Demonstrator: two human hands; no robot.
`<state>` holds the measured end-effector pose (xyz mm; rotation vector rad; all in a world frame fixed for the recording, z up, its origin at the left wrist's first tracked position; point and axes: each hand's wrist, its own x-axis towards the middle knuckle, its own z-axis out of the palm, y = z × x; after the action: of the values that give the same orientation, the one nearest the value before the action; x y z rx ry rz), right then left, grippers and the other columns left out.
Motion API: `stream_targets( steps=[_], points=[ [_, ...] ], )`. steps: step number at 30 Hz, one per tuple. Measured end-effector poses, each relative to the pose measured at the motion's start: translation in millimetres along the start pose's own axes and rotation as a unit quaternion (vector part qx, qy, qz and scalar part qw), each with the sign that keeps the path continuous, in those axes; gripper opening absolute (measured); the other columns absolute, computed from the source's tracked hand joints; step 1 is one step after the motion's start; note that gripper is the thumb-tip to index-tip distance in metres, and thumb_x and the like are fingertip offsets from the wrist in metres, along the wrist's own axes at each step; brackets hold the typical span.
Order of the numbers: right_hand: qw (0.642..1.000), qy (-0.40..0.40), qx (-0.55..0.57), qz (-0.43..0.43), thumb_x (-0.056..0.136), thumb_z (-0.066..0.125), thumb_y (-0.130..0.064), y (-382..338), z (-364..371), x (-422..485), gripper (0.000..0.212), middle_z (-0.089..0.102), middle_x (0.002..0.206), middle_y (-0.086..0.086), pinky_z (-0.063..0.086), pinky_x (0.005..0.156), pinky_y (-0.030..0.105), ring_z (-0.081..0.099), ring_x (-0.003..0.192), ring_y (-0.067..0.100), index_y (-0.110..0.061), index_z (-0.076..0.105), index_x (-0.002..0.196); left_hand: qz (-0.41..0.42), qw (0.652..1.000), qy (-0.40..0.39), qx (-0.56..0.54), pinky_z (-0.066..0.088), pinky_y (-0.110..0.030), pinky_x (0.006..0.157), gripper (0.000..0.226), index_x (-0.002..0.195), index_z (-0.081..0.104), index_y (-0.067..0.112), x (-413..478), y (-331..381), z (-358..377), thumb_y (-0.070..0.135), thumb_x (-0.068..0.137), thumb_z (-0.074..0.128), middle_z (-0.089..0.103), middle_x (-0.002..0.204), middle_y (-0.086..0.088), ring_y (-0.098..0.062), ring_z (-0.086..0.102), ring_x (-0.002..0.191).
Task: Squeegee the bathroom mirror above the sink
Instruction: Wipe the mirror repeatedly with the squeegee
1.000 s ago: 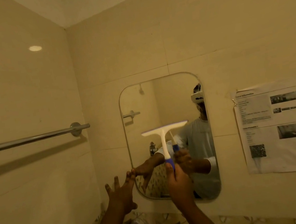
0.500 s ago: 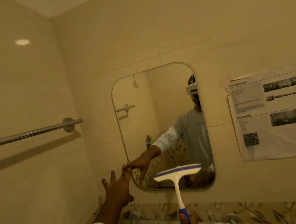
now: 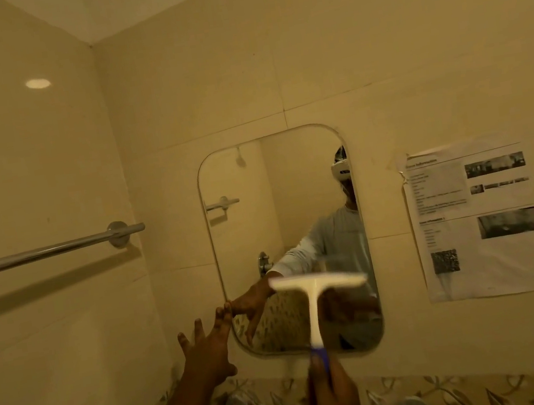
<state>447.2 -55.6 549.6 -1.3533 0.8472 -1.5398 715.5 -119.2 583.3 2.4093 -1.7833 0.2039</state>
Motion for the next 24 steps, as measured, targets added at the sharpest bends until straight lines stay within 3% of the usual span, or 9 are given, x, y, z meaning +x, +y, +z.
stream_targets(
  steps=[4, 7, 10, 14, 18, 21, 24],
  points=[
    [0.995, -0.003, 0.072, -0.062, 0.103, 0.051, -0.052, -102, 17, 88, 0.034, 0.070, 0.090, 0.006, 0.060, 0.078, 0.044, 0.070, 0.083, 0.024, -0.021, 0.065, 0.103, 0.004, 1.000, -0.009, 0.005, -0.003, -0.077, 0.117, 0.130, 0.156, -0.029, 0.033, 0, 0, -1, 0.052, 0.083, 0.077, -0.014, 0.173, 0.006, -0.045, -0.011, 0.157],
    [0.988, 0.020, 0.091, -0.126, 0.108, 0.052, -0.043, -163, 30, 141, 0.030, 0.060, 0.075, 0.001, 0.052, 0.064, 0.034, 0.058, 0.065, 0.014, -0.019, 0.060, 0.092, -0.002, 1.000, -0.012, 0.009, -0.003, -0.077, 0.117, 0.131, 0.156, -0.029, 0.034, 1, 1, -1, 0.054, 0.082, 0.077, -0.017, 0.172, 0.007, -0.044, -0.011, 0.157],
    [0.986, 0.035, 0.060, -0.153, 0.108, 0.049, -0.048, -191, 35, 164, 0.034, 0.060, 0.076, 0.001, 0.052, 0.067, 0.034, 0.058, 0.069, 0.015, -0.021, 0.060, 0.091, -0.006, 1.000, -0.010, 0.010, -0.001, -0.077, 0.118, 0.135, 0.152, -0.034, 0.033, 2, 1, -1, 0.055, 0.080, 0.079, -0.020, 0.171, 0.007, -0.044, -0.010, 0.157],
    [0.989, 0.033, 0.024, -0.145, 0.108, 0.048, -0.048, -177, 30, 167, 0.037, 0.061, 0.078, 0.004, 0.052, 0.067, 0.032, 0.058, 0.070, 0.015, -0.016, 0.061, 0.093, -0.011, 1.000, -0.011, 0.007, -0.002, -0.077, 0.117, 0.137, 0.141, -0.042, 0.029, 1, 2, -3, 0.055, 0.081, 0.078, -0.019, 0.172, 0.008, -0.044, -0.011, 0.157],
    [0.991, 0.024, 0.013, -0.127, 0.108, 0.050, -0.043, -136, 13, 147, 0.034, 0.061, 0.074, 0.001, 0.050, 0.060, 0.022, 0.059, 0.063, 0.005, -0.017, 0.060, 0.088, -0.012, 1.000, -0.005, 0.000, -0.003, -0.076, 0.118, 0.136, 0.142, -0.041, 0.028, -2, 3, -3, 0.053, 0.081, 0.078, -0.018, 0.172, 0.008, -0.044, -0.012, 0.157],
    [0.995, 0.013, 0.021, -0.094, 0.107, 0.051, -0.042, -87, -1, 115, 0.021, 0.071, 0.091, -0.003, 0.056, 0.074, 0.025, 0.070, 0.084, 0.008, -0.029, 0.063, 0.098, -0.012, 1.000, -0.009, -0.011, -0.001, -0.076, 0.118, 0.135, 0.143, -0.040, 0.027, -2, 4, -3, 0.053, 0.081, 0.077, -0.018, 0.172, 0.008, -0.043, -0.012, 0.157],
    [0.999, 0.018, 0.001, -0.050, 0.099, 0.045, -0.056, -34, -13, 82, 0.032, 0.072, 0.095, -0.006, 0.051, 0.073, 0.019, 0.069, 0.090, 0.005, -0.031, 0.064, 0.105, -0.018, 1.000, -0.008, -0.011, 0.000, -0.075, 0.119, 0.136, 0.141, -0.042, 0.028, -1, 5, -4, 0.055, 0.082, 0.077, -0.019, 0.172, 0.007, -0.043, -0.011, 0.157]
  ],
)
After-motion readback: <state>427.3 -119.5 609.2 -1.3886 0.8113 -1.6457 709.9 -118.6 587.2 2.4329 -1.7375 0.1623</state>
